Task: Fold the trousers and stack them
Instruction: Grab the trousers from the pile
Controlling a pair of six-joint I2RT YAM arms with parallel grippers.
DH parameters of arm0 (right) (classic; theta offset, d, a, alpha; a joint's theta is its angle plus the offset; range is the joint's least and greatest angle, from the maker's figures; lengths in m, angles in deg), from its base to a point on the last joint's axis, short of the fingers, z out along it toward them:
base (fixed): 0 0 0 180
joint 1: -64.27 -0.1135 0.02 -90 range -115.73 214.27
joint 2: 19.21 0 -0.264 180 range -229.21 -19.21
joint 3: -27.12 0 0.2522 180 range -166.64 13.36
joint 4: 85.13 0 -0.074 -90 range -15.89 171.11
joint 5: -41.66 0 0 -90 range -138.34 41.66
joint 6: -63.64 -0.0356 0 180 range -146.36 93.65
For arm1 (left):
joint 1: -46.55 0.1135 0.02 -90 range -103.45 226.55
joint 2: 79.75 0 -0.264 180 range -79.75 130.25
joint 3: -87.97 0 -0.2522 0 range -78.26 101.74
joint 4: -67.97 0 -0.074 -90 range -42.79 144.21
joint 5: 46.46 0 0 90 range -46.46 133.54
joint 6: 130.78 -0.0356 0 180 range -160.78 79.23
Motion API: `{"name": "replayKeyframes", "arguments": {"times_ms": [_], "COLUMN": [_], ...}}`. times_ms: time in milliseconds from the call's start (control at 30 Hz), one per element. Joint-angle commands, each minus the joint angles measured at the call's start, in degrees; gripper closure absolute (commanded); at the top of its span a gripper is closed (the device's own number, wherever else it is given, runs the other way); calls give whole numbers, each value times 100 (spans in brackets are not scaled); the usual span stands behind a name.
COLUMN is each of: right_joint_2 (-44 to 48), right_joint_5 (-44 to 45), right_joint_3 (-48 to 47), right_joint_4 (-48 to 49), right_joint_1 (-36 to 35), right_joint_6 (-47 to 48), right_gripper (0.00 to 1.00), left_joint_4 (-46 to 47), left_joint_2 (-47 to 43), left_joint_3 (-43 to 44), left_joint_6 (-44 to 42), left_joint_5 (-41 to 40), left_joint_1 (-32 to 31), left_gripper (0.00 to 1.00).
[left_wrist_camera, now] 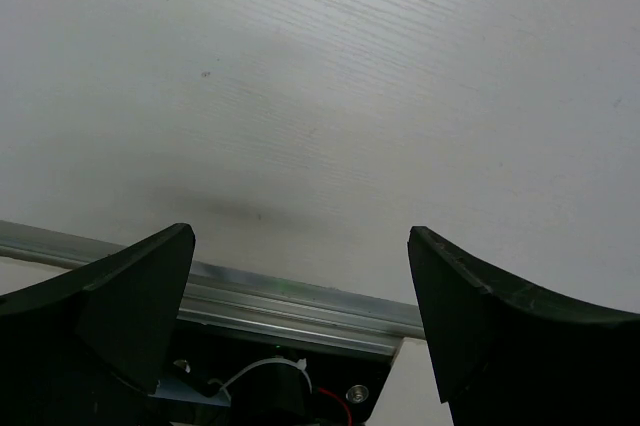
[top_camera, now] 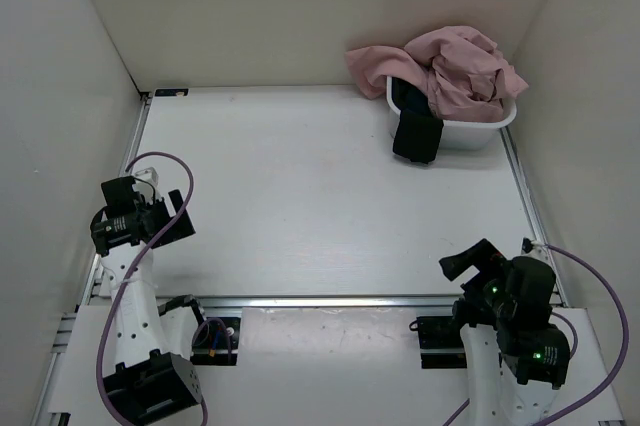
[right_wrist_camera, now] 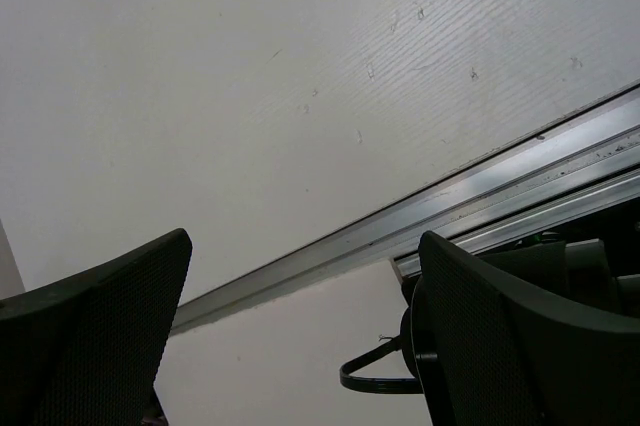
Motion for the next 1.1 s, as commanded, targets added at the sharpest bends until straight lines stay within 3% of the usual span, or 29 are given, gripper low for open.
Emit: {"name": "replayKeyframes", "arguments": {"times_ms": [0,233,267,400,500,600,767,933,1067], "right_joint_2": [-107,-1397,-2331,-4068,-5615,-7414,-9167,-11311,-12139], "right_joint_5": [3,301,380,294,713,1293,2217,2218,1999], "right_joint_3": [20,-1060,-1567,-2641,-3964,-5260,-6553,-8530,-8955], "right_joint_4": [-731,94,470,1892,2239,2397,2925,3128,3811], "right_joint_1": [-3,-3,-3,-3,-3,-55,-108,-108,-160], "right_joint_6": [324,1413,1554,1845,1986,2092,2101,2154,2154], "right_gripper": [1,1,1,1,1,1,1,1,1], "left_joint_4": [0,88,88,-140,-202,157,623,765,765], "left_joint_2": [-105,333,743,1502,1740,1793,1793,2223,2487], "left_joint_3": [-17,552,1390,2966,3506,3394,3130,2892,2840], "left_joint_6": [1,1,1,1,1,1,1,1,1], "left_joint_5": [126,4,-188,-410,-209,345,891,794,689], "left_joint_1": [-3,-3,-3,-3,-3,-3,-3,-3,-3], "left_gripper": [0,0,0,0,0,0,0,0,0]}}
